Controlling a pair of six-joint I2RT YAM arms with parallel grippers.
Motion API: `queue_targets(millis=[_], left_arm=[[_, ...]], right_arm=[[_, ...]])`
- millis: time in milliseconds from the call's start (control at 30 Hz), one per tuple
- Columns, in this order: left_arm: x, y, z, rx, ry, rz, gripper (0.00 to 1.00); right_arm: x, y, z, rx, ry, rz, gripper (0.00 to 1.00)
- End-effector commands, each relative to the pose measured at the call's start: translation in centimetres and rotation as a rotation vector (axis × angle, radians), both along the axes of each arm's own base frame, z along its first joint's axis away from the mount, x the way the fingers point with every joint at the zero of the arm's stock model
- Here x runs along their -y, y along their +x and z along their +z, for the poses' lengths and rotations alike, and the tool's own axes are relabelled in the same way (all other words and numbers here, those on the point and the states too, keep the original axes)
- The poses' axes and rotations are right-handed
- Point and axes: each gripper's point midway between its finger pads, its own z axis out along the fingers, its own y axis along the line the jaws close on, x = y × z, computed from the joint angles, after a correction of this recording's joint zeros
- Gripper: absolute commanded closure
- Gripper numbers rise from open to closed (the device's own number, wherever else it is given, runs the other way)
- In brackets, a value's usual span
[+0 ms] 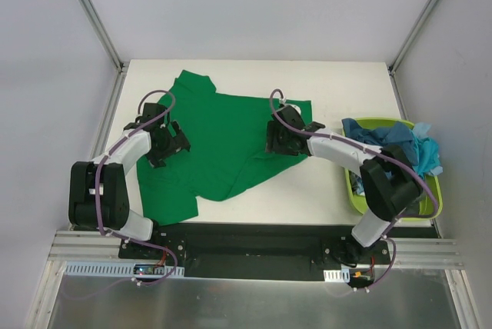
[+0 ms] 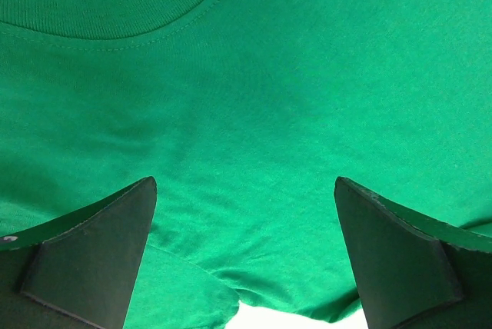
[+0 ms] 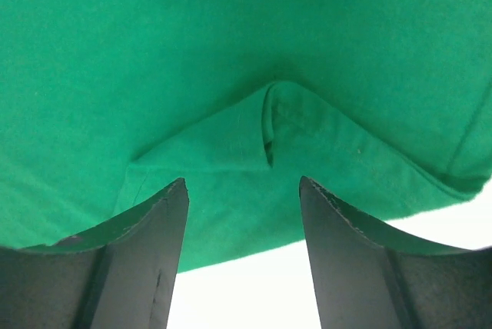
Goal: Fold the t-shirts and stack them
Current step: Flatten out the tshirt
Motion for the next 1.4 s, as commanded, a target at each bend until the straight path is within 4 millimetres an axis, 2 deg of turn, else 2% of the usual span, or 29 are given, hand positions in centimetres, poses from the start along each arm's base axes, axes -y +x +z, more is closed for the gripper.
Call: queue_targets(millis=[0,233,400,433,500,600,667,833,933,1033,1233,1367], left_arm=[[-0.5,0.0,-0.2,-0.011,0.031,0.006,0.01],[-0.5,0.1,-0.2,-0.014,0.032,0.008,0.01],[-0.5,0.1,-0.4,-0.019,0.035,0.009,0.01],[-0.5,0.1,-0.3,-0.017,0.034,0.007,0.01],[-0.5,0.0,-0.3,-0.017,0.034,0.008,0.01],[-0.5,0.0,-0.4,-0.02,0.035,0.007,0.01],[-0.5,0.1,-0.4,-0.019,0.034,0.007,0.01],[-0.5,0.1,-0.3,-0.016,0.035,0.005,0.01],[-0.9,0.0,-0.3,-0.013,0.058,0.014,0.01],[-1.1,0.0,-0.2,-0.011,0.063,0.016,0.01],[-0.9,-0.1,0.4,0.004,0.056,0.017,0.01],[-0.8,-0.2,0.7,0.016,0.048,0.014,0.01]], right_arm=[[-1.4,1.9,-0.5,-0.031,0.033,0.004,0.39],[-1.4,2.7,-2.4,-0.086,0.011,-0.014,0.45],[-2.5,2.8,-2.8,-0.11,0.057,0.0,0.53],[-2.5,2.9,-2.9,-0.108,0.055,-0.005,0.55],[-2.5,3.1,-2.8,-0.104,0.055,-0.015,0.69],[-2.5,3.1,-2.6,-0.104,0.059,-0.02,0.83],[-2.3,2.9,-2.5,-0.105,0.059,-0.027,0.9],[-1.4,1.7,-1.0,-0.112,0.05,-0.022,0.97],[0.2,-0.6,0.1,-0.146,0.019,-0.01,0.98],[2.4,-4.3,0.6,-0.203,-0.001,0.002,0.97],[6.5,-12.6,-0.6,-0.339,0.014,-0.008,0.91],[9.2,-15.7,-1.8,-0.36,-0.009,-0.068,0.88]])
